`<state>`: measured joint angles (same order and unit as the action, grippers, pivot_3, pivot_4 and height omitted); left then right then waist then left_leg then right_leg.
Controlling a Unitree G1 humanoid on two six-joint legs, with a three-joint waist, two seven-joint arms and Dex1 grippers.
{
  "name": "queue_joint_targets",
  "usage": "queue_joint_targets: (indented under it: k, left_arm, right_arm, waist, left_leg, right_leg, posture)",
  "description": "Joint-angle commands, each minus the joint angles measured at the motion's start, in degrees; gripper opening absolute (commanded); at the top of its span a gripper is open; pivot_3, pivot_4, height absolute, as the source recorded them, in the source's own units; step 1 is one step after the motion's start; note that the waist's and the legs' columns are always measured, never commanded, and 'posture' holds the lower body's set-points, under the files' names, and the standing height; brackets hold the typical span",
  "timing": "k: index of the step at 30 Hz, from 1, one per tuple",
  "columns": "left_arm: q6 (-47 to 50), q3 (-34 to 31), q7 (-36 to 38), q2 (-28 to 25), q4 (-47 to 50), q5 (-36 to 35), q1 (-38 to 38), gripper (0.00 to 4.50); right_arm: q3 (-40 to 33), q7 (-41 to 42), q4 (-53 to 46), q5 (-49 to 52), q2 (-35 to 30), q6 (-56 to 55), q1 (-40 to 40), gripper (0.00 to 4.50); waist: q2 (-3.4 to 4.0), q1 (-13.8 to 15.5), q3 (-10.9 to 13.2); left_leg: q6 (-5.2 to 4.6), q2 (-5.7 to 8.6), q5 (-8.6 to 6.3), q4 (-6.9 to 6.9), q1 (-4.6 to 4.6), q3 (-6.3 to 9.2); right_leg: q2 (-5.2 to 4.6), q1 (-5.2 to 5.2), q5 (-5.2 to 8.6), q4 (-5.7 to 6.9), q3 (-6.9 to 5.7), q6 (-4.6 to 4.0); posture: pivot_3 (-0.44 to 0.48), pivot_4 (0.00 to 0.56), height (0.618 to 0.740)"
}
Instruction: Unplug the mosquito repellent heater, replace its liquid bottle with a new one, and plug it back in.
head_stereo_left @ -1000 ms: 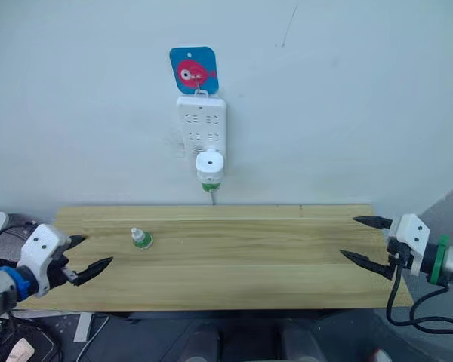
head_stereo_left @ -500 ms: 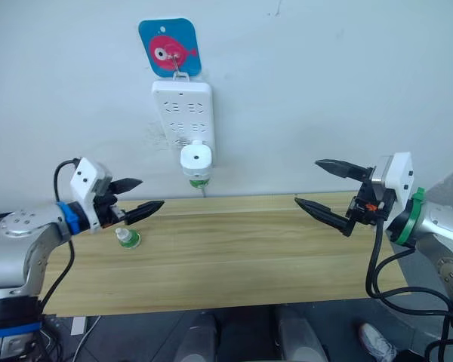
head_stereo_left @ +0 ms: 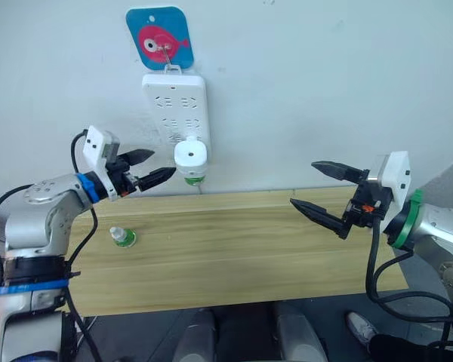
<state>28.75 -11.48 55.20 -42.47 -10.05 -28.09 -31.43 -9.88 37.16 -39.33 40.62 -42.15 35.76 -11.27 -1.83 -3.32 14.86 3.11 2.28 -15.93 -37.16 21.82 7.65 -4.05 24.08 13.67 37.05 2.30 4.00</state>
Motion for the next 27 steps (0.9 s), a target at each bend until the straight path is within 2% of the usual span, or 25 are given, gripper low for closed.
queue_joint_targets:
  k: [1, 15, 18, 24, 26, 27]
  left_arm:
    - [-1.66, 0.52, 1.96, 0.20, -0.70, 0.05, -2.56, 4.50]
    - [-2.35, 3.17, 4.90, 2.17, 0.76, -0.22, -8.31, 4.50]
    - [-2.58, 3.64, 5.69, 2.35, 0.78, -0.05, -8.09, 3.91]
    - [-4.37, 5.02, 4.52, 4.60, 1.63, 1.24, -7.22, 2.06]
    - [-3.79, 4.80, 3.74, 5.02, 2.87, 1.05, -6.65, 1.51]
    - [-3.39, 4.65, 3.47, 4.99, 3.65, 0.95, -6.24, 1.39]
  right_arm:
    - [-0.72, -0.69, -2.35, 1.30, 0.10, 0.03, -0.56, 4.47]
    - [-0.36, -1.68, -2.98, 2.06, 0.31, 0.66, -0.93, 4.47]
    - [-0.22, -2.13, -3.32, 2.46, 0.61, 0.94, -1.43, 4.50]
    - [1.00, -4.00, -4.13, 2.77, 1.58, 1.75, -2.77, 4.50]
    - [1.97, -5.94, -4.85, 2.23, 2.27, 2.59, -3.75, 4.50]
    - [2.59, -7.09, -5.27, 1.69, 2.58, 3.12, -4.25, 4.50]
  waist:
    - [-0.01, -0.05, 0.04]
    - [-0.06, -0.04, 0.32]
    - [-0.06, -0.05, 0.42]
    - [-0.08, 0.00, 0.46]
    - [-0.08, 0.00, 0.47]
    - [-0.07, 0.02, 0.49]
  left_leg:
    - [0.00, 0.00, 0.00, 0.00, 0.01, 0.00]
    - [0.00, 0.03, 0.00, -0.02, 0.06, 0.04]
    - [0.00, 0.02, 0.00, -0.03, 0.06, 0.05]
    - [0.00, 0.04, 0.00, -0.03, 0.08, 0.05]
    - [0.00, 0.03, 0.00, -0.03, 0.08, 0.06]
    - [0.00, 0.03, 0.00, -0.04, 0.08, 0.06]
  right_leg:
    - [0.00, 0.00, 0.00, 0.00, 0.00, 0.00]
    - [-0.01, 0.01, -0.02, 0.00, -0.01, 0.03]
    - [-0.01, 0.02, -0.02, 0.01, -0.02, 0.03]
    - [-0.02, 0.01, -0.02, -0.01, -0.01, 0.03]
    - [-0.03, 0.01, -0.03, -0.01, -0.02, 0.04]
    - [-0.03, 0.01, -0.03, 0.00, -0.01, 0.04]
  posture:
    - [-0.114, 0.291, 0.740]
    - [-0.119, 0.293, 0.740]
    - [-0.122, 0.294, 0.740]
    - [-0.123, 0.295, 0.740]
    - [-0.123, 0.295, 0.740]
    - [-0.130, 0.297, 0.740]
